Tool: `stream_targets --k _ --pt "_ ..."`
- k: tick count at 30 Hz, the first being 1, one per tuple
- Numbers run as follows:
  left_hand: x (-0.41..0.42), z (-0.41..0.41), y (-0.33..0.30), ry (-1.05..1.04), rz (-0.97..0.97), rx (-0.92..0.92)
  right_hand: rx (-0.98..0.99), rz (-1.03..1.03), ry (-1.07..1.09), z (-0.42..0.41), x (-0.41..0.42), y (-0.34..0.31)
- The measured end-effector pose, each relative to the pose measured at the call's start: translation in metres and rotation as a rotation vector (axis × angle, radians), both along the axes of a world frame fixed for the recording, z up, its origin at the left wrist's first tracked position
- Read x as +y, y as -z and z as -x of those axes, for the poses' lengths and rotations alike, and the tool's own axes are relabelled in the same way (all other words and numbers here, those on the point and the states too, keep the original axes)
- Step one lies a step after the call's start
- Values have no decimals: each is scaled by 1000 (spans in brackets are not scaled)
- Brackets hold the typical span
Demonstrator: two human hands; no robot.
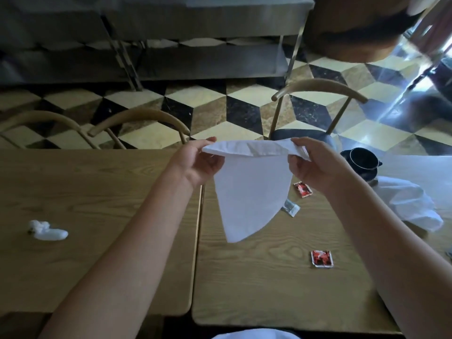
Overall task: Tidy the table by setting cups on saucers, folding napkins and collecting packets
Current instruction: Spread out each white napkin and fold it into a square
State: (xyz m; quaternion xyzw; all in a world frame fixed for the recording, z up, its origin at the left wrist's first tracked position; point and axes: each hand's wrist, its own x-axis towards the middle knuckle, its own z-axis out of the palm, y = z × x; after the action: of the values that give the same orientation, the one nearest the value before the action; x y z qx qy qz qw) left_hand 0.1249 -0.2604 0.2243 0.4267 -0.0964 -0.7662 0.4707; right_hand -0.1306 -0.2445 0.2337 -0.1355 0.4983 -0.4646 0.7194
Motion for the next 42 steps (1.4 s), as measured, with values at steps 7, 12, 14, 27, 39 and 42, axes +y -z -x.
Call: stream_targets --k 7,12,14,27,39,42 --pt "-22 6 -11 -31 149 -163 134 79 64 2 -10 0" --pt "32 -7 34 57 144 -315 293 -68 -38 4 46 54" --pt "64 -7 70 82 61 -372 290 -152 -52 1 78 89" --pt "227 -4 222 461 -296 -531 463 -407 -91 15 213 207" --pt "87 3 210 431 11 -909 318 -188 -244 42 90 191" --pt "41 8 221 386 44 -984 651 -118 -400 44 45 194"
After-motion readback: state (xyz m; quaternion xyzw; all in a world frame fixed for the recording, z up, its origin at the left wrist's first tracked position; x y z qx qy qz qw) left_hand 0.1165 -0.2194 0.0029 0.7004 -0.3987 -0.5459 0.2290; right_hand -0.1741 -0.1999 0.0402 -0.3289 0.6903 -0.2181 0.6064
